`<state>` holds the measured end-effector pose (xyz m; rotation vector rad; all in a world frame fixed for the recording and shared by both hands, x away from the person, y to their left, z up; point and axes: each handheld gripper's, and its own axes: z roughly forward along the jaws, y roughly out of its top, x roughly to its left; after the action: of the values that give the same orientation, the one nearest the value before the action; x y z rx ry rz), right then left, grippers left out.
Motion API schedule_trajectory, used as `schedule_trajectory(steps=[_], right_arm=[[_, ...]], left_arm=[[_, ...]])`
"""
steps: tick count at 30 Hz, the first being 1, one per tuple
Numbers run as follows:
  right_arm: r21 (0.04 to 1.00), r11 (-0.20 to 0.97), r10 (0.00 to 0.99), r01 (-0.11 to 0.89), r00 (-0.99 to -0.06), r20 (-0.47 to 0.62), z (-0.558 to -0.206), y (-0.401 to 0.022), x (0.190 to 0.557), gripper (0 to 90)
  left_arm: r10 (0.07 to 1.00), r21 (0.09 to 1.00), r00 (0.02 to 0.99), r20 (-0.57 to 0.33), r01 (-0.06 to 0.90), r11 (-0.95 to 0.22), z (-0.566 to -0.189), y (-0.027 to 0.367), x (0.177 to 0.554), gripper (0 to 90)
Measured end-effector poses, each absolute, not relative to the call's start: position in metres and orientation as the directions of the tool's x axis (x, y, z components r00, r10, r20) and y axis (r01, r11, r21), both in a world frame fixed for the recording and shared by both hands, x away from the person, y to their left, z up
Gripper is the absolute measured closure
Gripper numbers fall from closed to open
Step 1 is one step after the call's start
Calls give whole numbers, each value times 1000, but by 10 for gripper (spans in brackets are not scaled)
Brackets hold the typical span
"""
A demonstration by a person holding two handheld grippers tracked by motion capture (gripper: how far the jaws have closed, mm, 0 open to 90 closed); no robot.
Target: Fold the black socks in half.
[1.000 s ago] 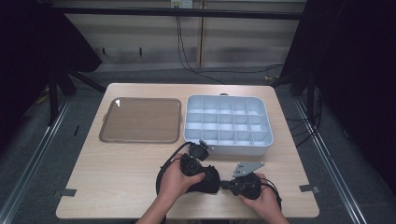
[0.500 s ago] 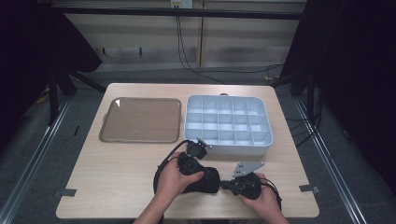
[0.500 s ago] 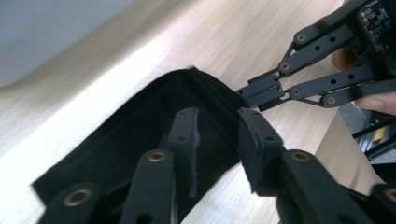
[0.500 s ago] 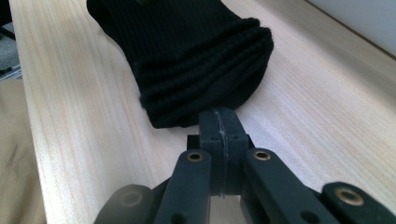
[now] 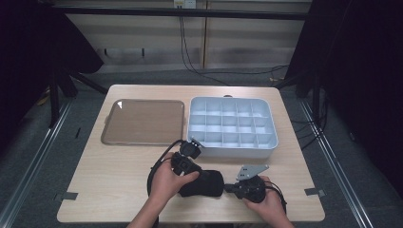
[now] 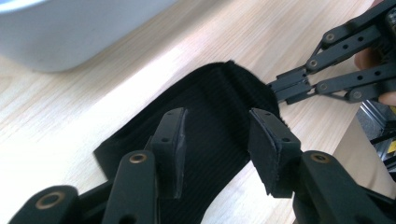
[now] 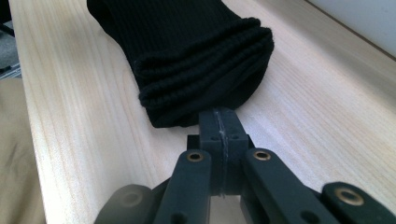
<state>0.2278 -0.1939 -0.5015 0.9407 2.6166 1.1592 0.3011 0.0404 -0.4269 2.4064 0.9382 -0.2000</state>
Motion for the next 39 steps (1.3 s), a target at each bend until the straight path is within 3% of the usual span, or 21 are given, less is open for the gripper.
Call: schedule_trajectory(steps=[16,28,39], right_arm=[[708,508,587,491,-799,133,-502,-195,228,900],[709,508,587,490,-799,131,-502,-194,228,900],[709,507,587,491,-799,134,-502,-195,228,900]], left_arm=[[638,442,710,-298,695,-568,-432,77,304,531],[672,451,692,-266,705,-547,-441,93,304,424],[687,464,684,-247,706,-535,-450,105,303,388]])
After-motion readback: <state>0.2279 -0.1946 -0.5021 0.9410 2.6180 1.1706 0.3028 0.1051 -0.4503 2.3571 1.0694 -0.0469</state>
